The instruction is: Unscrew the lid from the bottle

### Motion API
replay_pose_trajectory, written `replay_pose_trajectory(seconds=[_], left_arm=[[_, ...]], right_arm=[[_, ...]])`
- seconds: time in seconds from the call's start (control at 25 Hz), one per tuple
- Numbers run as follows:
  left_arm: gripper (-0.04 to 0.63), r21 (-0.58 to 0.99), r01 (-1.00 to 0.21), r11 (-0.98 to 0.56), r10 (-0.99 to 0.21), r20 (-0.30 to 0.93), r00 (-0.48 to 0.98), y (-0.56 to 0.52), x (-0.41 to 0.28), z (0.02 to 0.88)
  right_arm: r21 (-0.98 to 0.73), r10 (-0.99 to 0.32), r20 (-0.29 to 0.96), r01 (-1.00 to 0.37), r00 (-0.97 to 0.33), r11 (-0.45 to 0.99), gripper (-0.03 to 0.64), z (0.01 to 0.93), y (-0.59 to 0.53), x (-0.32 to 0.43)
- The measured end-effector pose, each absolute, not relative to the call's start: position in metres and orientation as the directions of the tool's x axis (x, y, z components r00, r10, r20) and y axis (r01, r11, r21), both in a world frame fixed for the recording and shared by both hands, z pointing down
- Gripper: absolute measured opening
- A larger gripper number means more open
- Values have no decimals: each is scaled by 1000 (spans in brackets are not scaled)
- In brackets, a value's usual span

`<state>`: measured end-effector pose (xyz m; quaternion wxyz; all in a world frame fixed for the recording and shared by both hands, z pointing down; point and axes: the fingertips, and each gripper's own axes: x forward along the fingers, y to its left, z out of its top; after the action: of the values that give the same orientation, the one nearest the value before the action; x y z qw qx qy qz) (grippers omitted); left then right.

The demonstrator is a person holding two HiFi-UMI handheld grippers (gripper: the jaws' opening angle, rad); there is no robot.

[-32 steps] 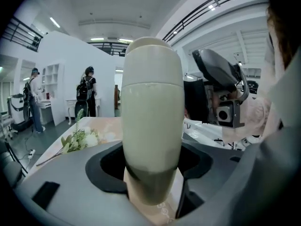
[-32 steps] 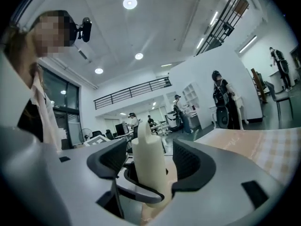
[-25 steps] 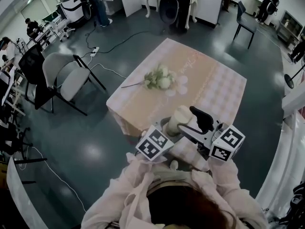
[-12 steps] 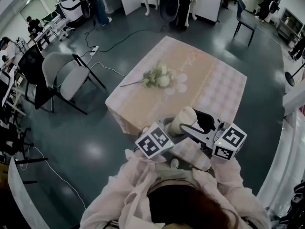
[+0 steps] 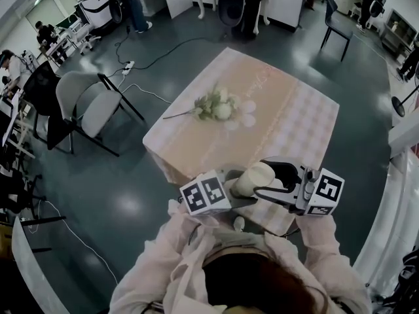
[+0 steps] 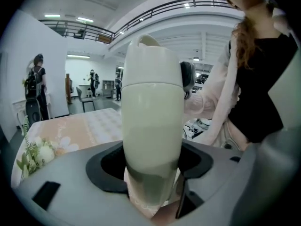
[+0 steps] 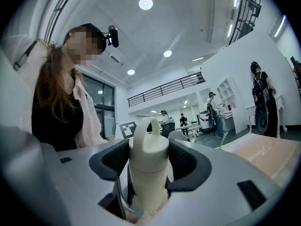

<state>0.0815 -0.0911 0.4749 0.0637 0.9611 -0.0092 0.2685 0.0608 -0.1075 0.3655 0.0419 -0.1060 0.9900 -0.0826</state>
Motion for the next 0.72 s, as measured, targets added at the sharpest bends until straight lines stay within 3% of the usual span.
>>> replay_pose_trajectory(seconds=[0.08,0.16,0.36,0.52,0.72], left_arm=[[316,105,-184,-977,-105,517,850,-108,81,476],[316,64,-318,-946,-237,533,812,-125,79,478],[316,7,-432,-902,-353,567,745,-132,76,485],[316,10,-334,-943,-269,571,776,-120,73,484],[316,95,-30,-995,26,538,842,-83,73,475]], right_arm=[[-215,-316,-84,-292,-945,932,286,365,-122,65],[-253,-426,-92,-393,-900,884,351,364,-135,69],[-206,-564,-14,-549,-826,810,288,370,-139,64],[-163,-444,-18,-436,-896,885,275,368,-126,59],[-68,-142,-81,-136,-987,988,275,361,-95,54]])
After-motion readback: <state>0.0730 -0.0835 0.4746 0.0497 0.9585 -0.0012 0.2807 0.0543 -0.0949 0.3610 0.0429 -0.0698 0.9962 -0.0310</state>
